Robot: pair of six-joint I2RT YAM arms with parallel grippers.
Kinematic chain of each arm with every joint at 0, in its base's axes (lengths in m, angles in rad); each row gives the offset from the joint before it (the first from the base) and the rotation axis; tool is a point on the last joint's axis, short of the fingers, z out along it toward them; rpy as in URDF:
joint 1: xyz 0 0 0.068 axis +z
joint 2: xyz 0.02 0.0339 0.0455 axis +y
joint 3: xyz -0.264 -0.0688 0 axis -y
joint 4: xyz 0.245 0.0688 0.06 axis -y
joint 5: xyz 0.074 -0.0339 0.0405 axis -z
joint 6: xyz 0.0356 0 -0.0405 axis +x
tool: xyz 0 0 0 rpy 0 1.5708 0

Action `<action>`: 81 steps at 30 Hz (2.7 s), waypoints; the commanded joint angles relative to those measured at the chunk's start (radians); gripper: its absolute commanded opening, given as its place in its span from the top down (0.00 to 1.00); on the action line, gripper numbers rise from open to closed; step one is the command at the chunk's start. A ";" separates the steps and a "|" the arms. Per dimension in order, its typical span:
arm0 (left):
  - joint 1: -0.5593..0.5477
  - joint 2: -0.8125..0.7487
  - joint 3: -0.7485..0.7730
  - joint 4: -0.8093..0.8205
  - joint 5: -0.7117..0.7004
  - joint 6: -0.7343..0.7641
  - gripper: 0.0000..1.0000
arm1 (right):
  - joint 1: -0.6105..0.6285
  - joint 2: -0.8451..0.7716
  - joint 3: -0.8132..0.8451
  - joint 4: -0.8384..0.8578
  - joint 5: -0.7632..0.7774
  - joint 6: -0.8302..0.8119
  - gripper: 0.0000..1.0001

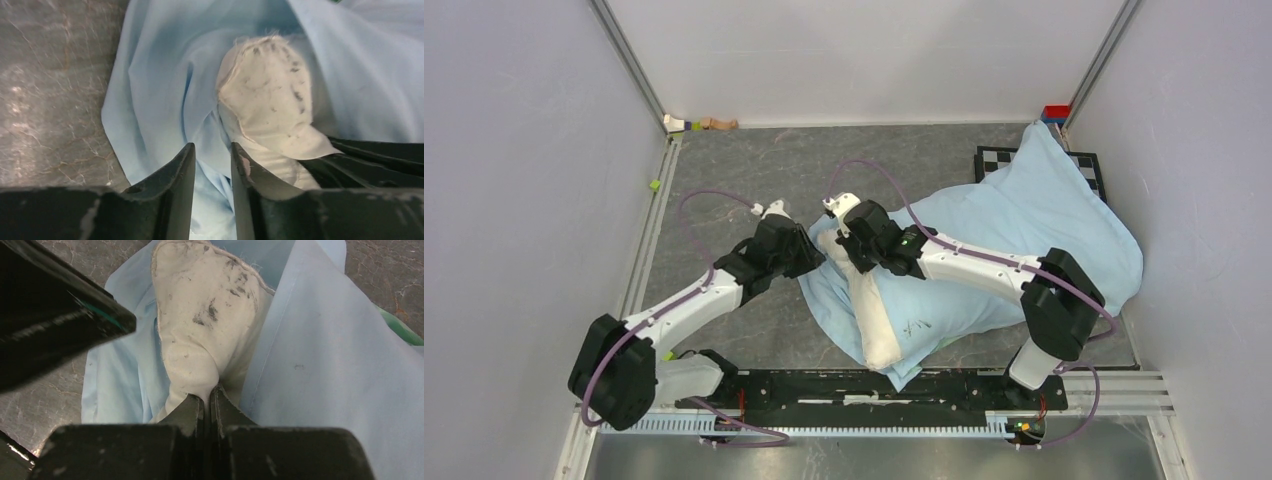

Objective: Put the pillow into the pillowcase

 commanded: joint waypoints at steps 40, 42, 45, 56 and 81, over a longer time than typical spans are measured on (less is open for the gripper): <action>-0.010 0.276 0.020 0.161 -0.151 -0.031 0.98 | 0.046 -0.109 0.033 -0.017 -0.032 -0.112 0.86; -0.010 0.248 -0.003 0.208 -0.130 -0.035 0.98 | 0.064 -0.103 0.087 -0.010 -0.020 -0.156 0.66; -0.010 0.218 -0.045 0.297 -0.102 -0.052 0.98 | 0.089 -0.076 0.176 -0.006 -0.024 -0.238 0.47; 0.031 0.177 -0.150 0.418 -0.063 -0.185 0.98 | 0.111 0.004 0.119 0.081 -0.059 -0.408 0.31; 0.061 0.064 -0.051 0.425 -0.164 -0.124 0.98 | 0.079 -0.099 -0.157 0.110 -0.103 -0.273 1.00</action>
